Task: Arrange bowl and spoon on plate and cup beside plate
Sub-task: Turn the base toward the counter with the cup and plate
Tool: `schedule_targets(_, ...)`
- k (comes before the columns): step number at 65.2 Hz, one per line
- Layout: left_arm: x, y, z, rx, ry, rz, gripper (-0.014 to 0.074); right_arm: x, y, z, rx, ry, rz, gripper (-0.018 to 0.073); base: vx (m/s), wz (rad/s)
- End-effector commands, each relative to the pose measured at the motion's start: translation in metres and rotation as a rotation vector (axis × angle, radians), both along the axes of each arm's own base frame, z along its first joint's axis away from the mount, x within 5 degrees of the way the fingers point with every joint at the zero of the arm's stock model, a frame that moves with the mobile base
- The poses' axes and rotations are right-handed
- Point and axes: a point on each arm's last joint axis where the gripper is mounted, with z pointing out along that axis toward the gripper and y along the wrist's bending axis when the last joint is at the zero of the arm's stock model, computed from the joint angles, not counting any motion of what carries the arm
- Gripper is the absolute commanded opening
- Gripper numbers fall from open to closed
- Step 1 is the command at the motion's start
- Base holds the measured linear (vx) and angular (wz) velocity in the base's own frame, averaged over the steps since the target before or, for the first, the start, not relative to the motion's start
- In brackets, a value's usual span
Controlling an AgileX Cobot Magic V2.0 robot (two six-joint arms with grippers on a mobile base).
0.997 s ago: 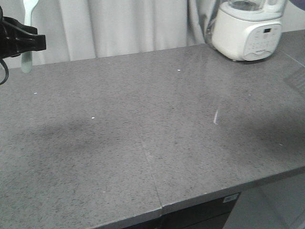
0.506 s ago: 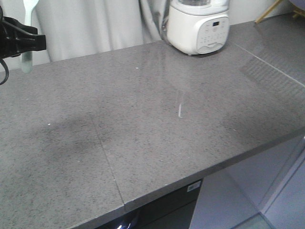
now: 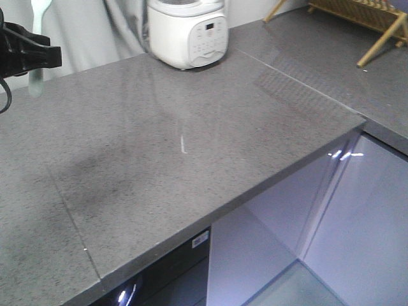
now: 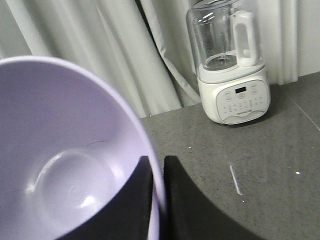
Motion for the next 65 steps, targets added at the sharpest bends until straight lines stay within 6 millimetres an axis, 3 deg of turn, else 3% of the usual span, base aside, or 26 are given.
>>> schedule_targets(1, -0.0075, 0.0000, 0.0226, -0.041, -0.116, -0.002, -0.0006, -0.0143, 0.0095, 0.0174, 0.020, -0.072, 0.045, -0.0005, -0.02, -0.34)
schedule_targets(65, -0.0075, 0.0000, 0.0226, -0.041, -0.116, -0.002, -0.0006, -0.0143, 0.0095, 0.0174, 0.020, -0.072, 0.045, -0.0005, -0.02, -0.28)
